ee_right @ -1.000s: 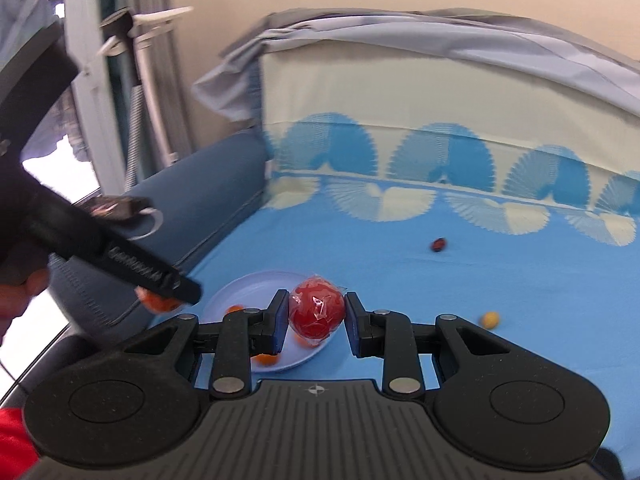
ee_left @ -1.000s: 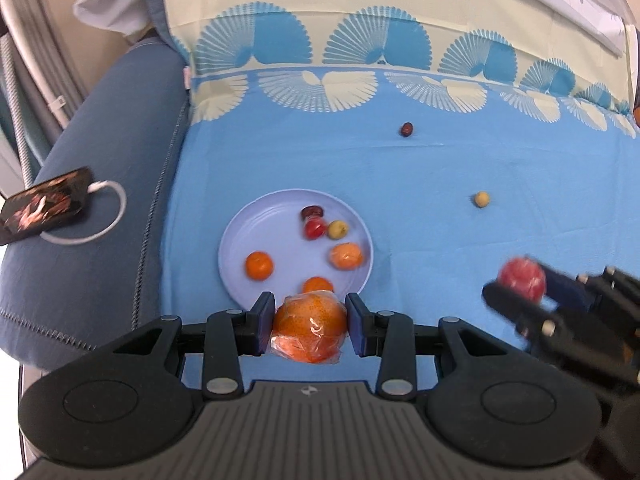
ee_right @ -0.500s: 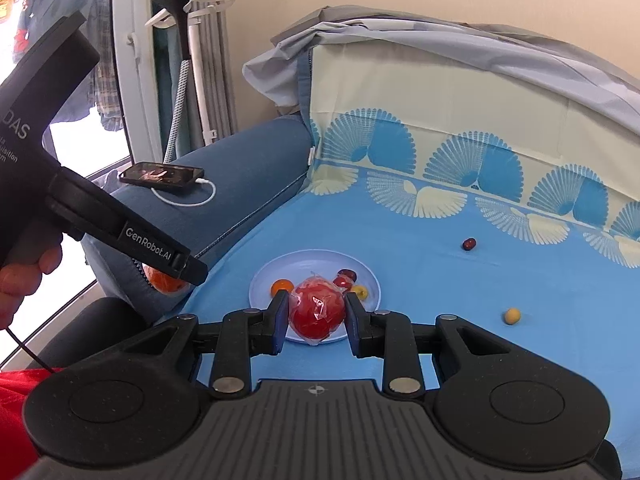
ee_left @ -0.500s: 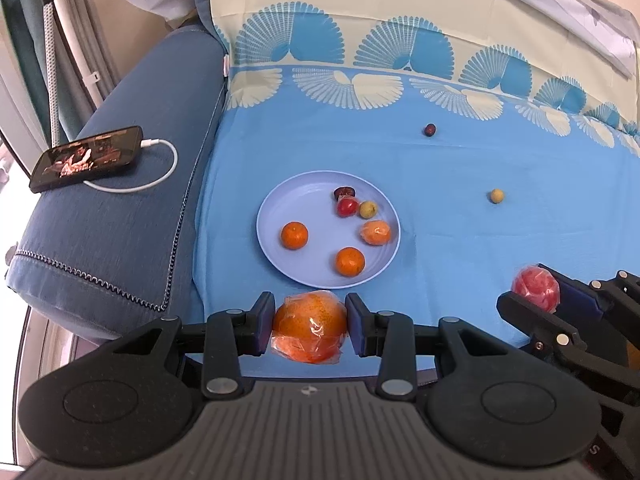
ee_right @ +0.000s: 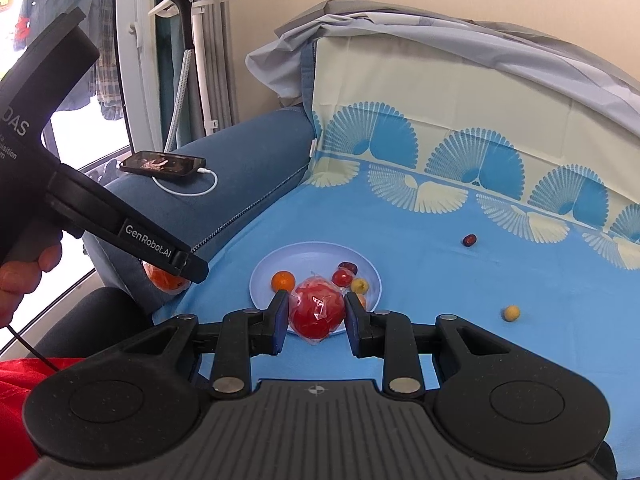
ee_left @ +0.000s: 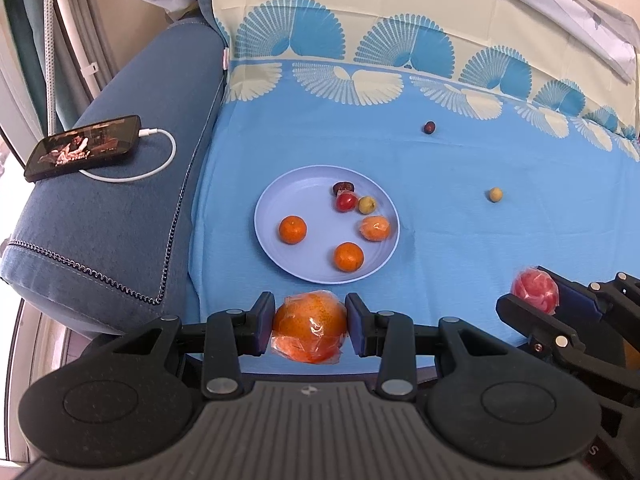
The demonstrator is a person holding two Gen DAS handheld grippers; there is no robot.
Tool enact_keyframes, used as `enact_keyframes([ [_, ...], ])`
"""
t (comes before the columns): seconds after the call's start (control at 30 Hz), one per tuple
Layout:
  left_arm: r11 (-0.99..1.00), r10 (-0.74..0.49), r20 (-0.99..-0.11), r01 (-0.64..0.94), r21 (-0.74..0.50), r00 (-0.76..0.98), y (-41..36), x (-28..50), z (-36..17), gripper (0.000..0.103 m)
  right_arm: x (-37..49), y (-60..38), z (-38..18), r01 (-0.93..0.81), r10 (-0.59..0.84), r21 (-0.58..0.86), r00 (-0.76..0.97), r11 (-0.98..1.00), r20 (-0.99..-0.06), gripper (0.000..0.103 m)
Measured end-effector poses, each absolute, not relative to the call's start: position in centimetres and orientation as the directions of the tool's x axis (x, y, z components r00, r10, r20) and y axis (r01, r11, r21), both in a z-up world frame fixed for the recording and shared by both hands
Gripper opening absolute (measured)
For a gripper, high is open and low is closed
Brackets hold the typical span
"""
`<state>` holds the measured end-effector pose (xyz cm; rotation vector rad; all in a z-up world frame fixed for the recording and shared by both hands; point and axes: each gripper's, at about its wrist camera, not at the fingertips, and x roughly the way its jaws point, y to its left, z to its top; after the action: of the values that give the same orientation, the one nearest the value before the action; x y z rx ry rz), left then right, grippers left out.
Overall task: Organize fruits
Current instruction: 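Carry the wrapped orange and wrapped red fruit toward the plate with both tools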
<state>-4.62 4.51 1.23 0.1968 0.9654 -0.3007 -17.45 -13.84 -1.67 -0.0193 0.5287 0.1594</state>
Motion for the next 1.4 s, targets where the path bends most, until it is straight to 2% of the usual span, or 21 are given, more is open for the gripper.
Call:
enact_keyframes([
  [0.67, 0.949, -0.163, -0.845, 0.316, 0.008, 0.509, 5.0, -3.2, 0.2, 0.042, -16.2, -13.7, -2.1, -0.173, 0.157, 0.023, 0.819, 0.985, -0.552, 0.031],
  [1.4, 0.964, -0.13, -0.856, 0.267, 0.009, 0.5, 6.2, 3.0, -1.0, 0.042, -10.8, -12.7, -3.4, -0.209, 0.184, 0.028, 0.781, 0.978, -0.597, 0.031],
])
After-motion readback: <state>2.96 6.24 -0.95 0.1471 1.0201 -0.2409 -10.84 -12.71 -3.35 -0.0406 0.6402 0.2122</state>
